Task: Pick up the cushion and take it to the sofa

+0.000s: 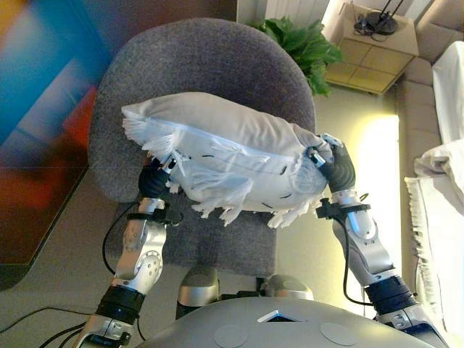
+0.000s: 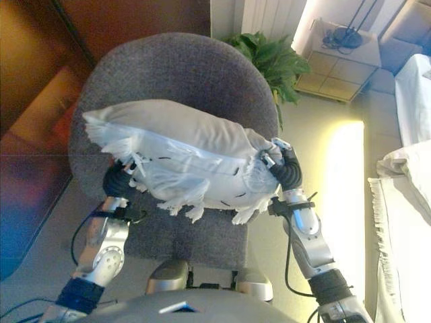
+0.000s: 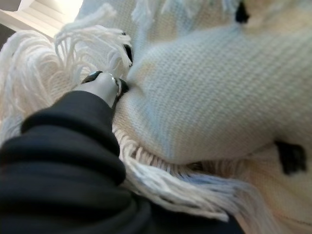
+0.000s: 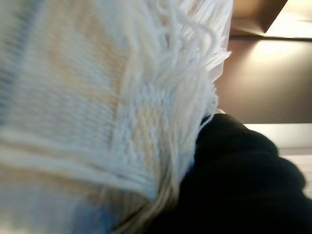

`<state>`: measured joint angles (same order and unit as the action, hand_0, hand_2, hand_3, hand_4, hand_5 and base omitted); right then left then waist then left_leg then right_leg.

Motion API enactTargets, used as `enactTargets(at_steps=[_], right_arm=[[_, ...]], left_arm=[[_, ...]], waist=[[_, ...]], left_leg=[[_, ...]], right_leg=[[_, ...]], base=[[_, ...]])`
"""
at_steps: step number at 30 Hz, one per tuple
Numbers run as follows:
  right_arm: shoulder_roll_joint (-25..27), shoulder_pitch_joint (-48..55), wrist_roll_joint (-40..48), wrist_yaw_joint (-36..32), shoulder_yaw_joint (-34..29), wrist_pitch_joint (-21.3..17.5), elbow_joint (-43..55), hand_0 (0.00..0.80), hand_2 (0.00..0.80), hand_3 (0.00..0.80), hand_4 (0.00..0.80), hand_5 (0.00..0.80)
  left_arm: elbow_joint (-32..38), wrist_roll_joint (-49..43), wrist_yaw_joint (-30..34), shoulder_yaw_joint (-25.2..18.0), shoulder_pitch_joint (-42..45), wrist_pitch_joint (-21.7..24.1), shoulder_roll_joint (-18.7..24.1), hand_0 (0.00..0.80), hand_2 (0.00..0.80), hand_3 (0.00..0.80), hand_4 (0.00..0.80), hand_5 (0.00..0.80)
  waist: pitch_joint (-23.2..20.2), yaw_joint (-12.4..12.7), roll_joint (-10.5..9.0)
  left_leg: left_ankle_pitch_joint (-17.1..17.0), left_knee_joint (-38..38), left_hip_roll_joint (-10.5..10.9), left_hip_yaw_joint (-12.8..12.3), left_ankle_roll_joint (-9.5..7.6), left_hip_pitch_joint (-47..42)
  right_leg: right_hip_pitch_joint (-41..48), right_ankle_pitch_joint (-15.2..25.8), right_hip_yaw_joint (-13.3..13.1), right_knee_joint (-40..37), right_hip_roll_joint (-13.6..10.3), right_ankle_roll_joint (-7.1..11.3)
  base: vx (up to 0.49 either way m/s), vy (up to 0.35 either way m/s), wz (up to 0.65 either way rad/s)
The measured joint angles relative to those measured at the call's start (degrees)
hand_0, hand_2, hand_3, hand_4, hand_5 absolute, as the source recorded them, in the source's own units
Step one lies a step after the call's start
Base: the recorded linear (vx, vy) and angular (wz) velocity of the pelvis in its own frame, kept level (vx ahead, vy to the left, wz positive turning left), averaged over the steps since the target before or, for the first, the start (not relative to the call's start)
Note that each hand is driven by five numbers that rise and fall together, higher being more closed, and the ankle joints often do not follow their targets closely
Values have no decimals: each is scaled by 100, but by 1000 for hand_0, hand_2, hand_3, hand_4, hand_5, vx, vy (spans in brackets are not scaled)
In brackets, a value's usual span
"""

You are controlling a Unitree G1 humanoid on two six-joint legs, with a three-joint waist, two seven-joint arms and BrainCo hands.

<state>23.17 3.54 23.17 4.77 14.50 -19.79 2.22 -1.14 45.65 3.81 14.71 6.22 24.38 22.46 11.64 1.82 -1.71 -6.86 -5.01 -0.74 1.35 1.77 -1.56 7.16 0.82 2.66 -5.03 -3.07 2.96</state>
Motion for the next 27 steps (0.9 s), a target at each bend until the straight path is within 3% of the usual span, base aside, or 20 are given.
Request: enactTargets(at_steps=[13,17,27], right_arm=[[10,-383,-4,273,53,-114,-300,800,800,800,800,800],[0,-1160,-4,444,186,-136,-1240,800,800,800,800,800],[-10,-3054,118,641,443,-116,-2894,800,800,800,800,800]], left_arm=[[-96,-4,-196,153,-430,230,-12,800,800,800,800,800],[-714,-227,-440,230,-1058,270,-189,800,800,800,800,800],[-2048,-390,-1080,245,-2805,288,-406,800,800,800,800,800]], waist=[[119,-142,202],[299,-245,253],[900,-237,141]], left_leg=[[-83,0,-5,-139,-41,577],[-130,0,13,-145,-69,722],[-261,3,28,-150,-96,1119]], right_leg=[[-633,195,-197,-1,-7,35],[-775,249,-201,-3,-8,57],[-1173,367,-193,-1,-14,62]], base=[[-42,-21,-7],[-21,-4,-1],[-63,-2,0]])
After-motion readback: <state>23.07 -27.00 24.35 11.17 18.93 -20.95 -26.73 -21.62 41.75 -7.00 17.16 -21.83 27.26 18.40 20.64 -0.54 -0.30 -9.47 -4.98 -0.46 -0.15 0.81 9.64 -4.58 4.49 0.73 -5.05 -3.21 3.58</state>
